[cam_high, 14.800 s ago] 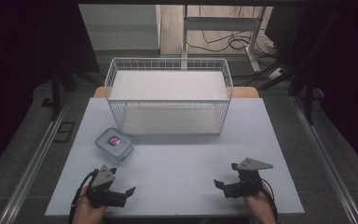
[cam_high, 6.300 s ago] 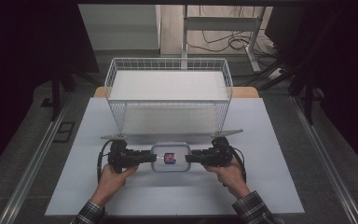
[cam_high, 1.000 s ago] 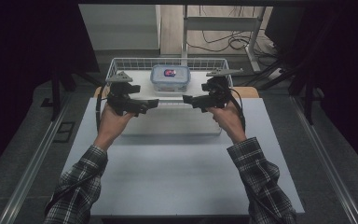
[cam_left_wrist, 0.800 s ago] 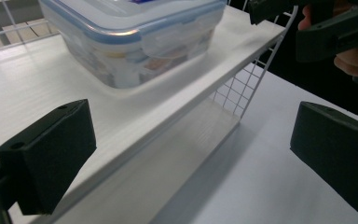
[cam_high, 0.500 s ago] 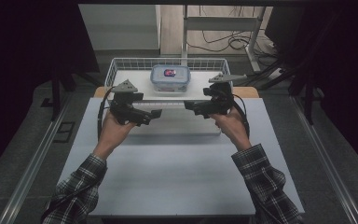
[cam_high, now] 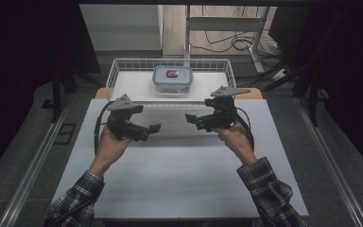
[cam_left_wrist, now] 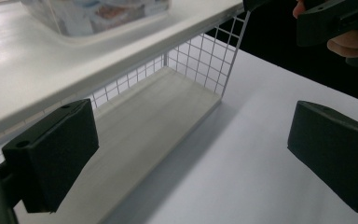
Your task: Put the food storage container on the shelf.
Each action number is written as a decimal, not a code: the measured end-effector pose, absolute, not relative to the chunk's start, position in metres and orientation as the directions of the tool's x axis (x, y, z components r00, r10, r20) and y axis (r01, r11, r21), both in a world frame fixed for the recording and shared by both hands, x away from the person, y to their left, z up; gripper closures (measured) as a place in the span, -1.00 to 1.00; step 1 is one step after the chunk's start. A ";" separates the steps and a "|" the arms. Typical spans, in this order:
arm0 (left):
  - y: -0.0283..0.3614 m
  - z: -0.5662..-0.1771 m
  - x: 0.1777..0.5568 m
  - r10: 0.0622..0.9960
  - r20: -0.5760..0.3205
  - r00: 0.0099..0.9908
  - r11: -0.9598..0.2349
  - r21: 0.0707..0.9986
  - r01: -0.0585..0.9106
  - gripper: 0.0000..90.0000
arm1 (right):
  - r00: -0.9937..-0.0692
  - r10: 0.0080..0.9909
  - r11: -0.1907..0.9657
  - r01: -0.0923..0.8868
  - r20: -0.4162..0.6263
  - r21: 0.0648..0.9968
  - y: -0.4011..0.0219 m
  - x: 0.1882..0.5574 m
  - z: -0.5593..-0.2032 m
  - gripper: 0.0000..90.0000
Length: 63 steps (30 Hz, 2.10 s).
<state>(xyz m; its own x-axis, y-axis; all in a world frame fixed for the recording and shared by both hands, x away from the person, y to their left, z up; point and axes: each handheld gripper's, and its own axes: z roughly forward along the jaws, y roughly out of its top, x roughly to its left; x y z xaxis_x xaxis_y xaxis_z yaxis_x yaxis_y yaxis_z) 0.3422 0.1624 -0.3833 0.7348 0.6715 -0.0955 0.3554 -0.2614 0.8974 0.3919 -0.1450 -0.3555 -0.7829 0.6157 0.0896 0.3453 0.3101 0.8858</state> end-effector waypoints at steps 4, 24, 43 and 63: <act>0.165 -0.393 0.333 0.670 -0.096 0.736 -0.261 0.898 0.355 -0.94 | -0.788 0.611 0.329 0.335 0.072 0.883 -0.143 0.384 -0.363 -0.97; 0.163 -0.443 0.296 0.657 -0.112 0.746 -0.262 0.893 0.365 -0.94 | -0.810 0.585 0.377 0.311 0.035 0.872 -0.140 0.350 -0.408 -1.00; 0.176 -0.479 0.260 0.694 -0.116 0.711 -0.274 0.871 0.409 -0.95 | -0.810 0.585 0.414 0.324 0.024 0.851 -0.157 0.322 -0.441 -1.00; 0.205 -0.494 0.224 0.746 -0.108 0.657 -0.261 0.861 0.437 -0.94 | -0.787 0.616 0.417 0.336 0.009 0.845 -0.188 0.291 -0.450 -1.00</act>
